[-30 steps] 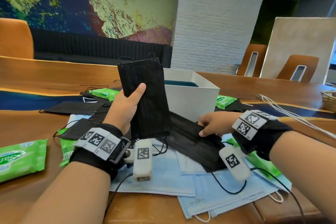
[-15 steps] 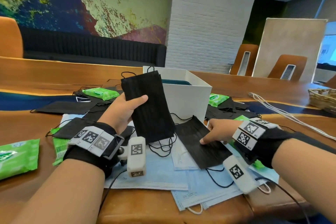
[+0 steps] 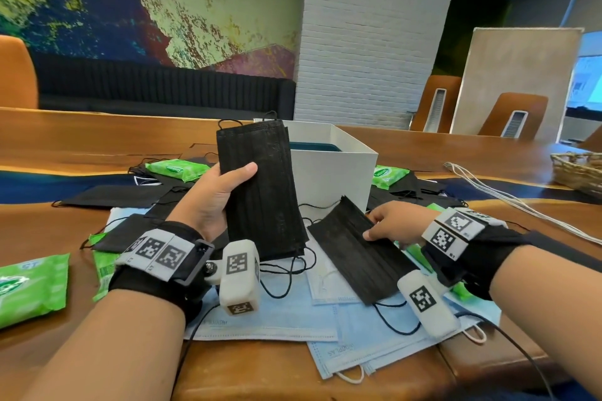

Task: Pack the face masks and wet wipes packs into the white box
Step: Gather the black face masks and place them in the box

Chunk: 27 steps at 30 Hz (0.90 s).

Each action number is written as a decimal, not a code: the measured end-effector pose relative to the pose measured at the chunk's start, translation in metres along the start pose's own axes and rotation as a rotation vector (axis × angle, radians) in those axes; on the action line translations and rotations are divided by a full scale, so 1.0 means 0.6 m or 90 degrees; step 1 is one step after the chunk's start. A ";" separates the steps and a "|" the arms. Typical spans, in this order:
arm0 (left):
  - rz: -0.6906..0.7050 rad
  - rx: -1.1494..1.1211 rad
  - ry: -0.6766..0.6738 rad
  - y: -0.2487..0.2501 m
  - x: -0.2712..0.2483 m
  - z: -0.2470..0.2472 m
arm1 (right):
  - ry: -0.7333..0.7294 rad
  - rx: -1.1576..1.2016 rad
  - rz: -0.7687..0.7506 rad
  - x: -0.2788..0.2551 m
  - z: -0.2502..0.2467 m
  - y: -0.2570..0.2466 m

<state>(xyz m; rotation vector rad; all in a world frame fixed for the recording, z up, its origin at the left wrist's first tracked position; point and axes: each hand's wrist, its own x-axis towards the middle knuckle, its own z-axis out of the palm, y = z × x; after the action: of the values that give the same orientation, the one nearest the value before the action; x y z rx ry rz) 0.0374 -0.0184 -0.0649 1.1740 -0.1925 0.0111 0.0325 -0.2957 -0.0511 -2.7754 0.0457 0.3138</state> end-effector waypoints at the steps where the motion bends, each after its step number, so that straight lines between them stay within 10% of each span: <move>1: -0.002 -0.003 -0.006 0.000 -0.001 0.001 | 0.005 0.047 -0.014 -0.001 -0.005 0.001; 10: 0.016 -0.011 -0.089 0.000 -0.012 0.008 | 0.130 0.423 -0.117 -0.027 -0.027 -0.032; 27: 0.027 -0.029 -0.052 -0.007 -0.006 0.011 | 0.065 0.456 -0.288 -0.041 0.018 -0.123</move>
<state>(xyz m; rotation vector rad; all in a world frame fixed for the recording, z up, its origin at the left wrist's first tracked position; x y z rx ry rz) 0.0332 -0.0255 -0.0669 1.1251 -0.2884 -0.0031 0.0113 -0.2230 -0.0311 -2.0128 -0.3667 0.0207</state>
